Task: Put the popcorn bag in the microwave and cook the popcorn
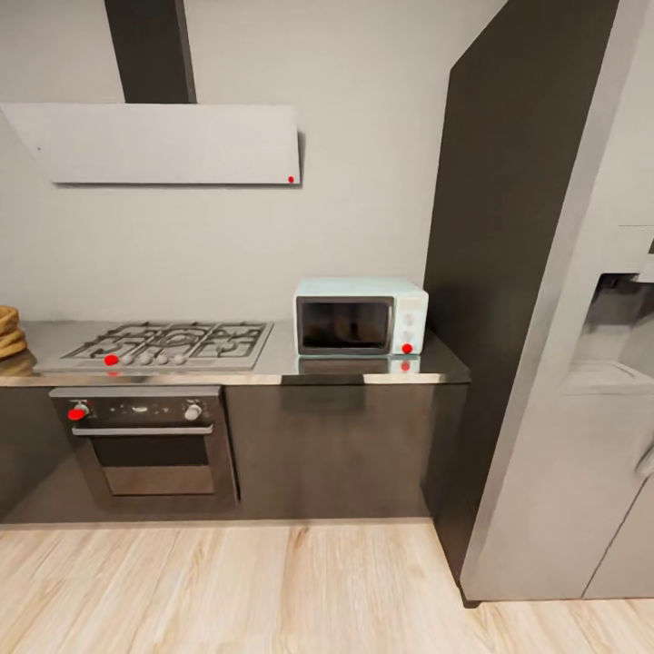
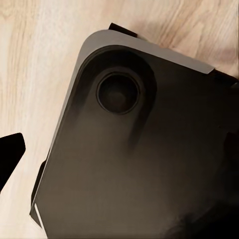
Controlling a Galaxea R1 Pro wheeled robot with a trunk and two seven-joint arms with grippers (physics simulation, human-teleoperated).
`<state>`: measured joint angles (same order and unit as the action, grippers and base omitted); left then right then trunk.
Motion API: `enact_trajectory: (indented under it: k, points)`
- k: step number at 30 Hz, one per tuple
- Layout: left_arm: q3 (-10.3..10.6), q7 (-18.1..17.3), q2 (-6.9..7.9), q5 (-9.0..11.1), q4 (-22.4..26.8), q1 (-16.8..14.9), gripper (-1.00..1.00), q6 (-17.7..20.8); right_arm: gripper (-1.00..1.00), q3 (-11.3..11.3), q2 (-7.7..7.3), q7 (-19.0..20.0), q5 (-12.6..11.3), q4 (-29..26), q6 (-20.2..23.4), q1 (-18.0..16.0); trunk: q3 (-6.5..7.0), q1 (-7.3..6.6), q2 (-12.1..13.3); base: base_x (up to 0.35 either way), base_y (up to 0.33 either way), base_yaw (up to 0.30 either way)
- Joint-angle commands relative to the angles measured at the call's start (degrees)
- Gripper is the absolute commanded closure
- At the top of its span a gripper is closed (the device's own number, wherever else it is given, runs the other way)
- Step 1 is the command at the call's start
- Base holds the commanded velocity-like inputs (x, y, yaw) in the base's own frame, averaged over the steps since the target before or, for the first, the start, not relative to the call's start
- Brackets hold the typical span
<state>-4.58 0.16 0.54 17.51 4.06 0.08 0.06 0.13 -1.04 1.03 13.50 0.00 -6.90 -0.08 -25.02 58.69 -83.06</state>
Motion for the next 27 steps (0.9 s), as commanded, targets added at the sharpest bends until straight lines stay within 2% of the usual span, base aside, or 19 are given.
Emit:
enact_trajectory:
  k: [1, 12, 13, 15, 17, 20, 21, 22, 23, 25, 27]
  points:
    - [-0.43, 0.02, -0.02, -0.02, 0.07, 0.01, -1.0, -0.02, -1.0, 0.01, -0.02, 0.11, 0.21, 0.0, -0.19, -0.01, -0.04, 0.03, -0.02, 0.322, 0.0, 0.0]
    - [-0.45, 0.02, -0.02, -0.02, 0.08, 0.01, -1.0, -0.13, -1.0, -0.3, 0.12, 0.02, 0.32, -0.22, -0.69, -0.01, -0.04, 0.03, -0.02, 0.322, 0.0, 0.0]
    - [-0.44, 0.02, -0.02, -0.02, 0.09, 0.01, -1.0, -0.13, -1.0, -0.36, 0.14, 0.07, 0.33, -0.63, -0.54, -0.01, -0.04, 0.03, -0.02, 0.322, 0.0, 0.0]
    - [-0.45, 0.02, -0.02, -0.02, 0.13, 0.01, -1.0, -0.14, -1.0, -0.45, 0.09, 0.84, 0.09, -5.34, -0.03, -0.01, -0.04, 0.03, -0.02, 0.322, 0.0, 0.0]
    - [-0.48, 0.02, -0.03, -0.02, 0.1, 0.01, -1.0, -0.32, -1.0, -0.67, 0.29, 0.9, -0.15, -13.08, 2.23, -0.01, -0.04, 0.03, -0.02, 0.322, 0.0, 0.0]
    - [-0.64, 0.09, -0.09, -0.21, 0.23, 0.01, -1.0, -0.66, -1.0, -0.91, 1.03, 0.78, -0.48, -28.13, 12.88, -0.01, -0.04, 0.03, -0.02, 0.239, 0.0, 0.0]
    - [-0.69, 0.07, -0.18, -0.27, 0.36, 0.01, -1.0, -0.74, -1.0, -0.99, 1.23, 0.99, -1.01, -46.04, 24.95, -0.01, -0.04, 0.03, -0.02, 0.022, 0.0, 0.0]
    - [-0.69, 0.03, -0.19, -0.28, 0.41, 0.01, -1.0, -0.76, -1.0, -0.95, 1.05, 1.06, -7.61, -66.03, 39.87, -0.03, -0.04, 0.03, -0.02, 0.004, 0.0, 0.0]
    - [-0.7, 0.02, -0.19, -0.28, 0.42, 0.01, -1.0, -0.76, -1.0, -0.93, 0.87, 1.02, -10.71, -73.9, 45.57, -0.12, -0.04, 0.03, -0.02, 0.002, 0.0, 0.0]
    - [-0.7, 0.02, -0.19, -0.28, 0.42, 0.01, -1.0, -0.76, -1.0, -0.92, 0.74, 1.01, -13.7, -83.23, 52.33, -1.24, -0.04, 0.03, -0.02, 0.001, 0.0, 0.0]
    - [-0.7, 0.02, -0.19, -0.28, 0.4, 0.01, -1.0, -0.76, -1.0, -0.92, 0.73, 1.05, -14.62, -86.6, 56.26, -4.13, -0.04, 0.03, -0.02, 0.0, 0.0, 0.0]
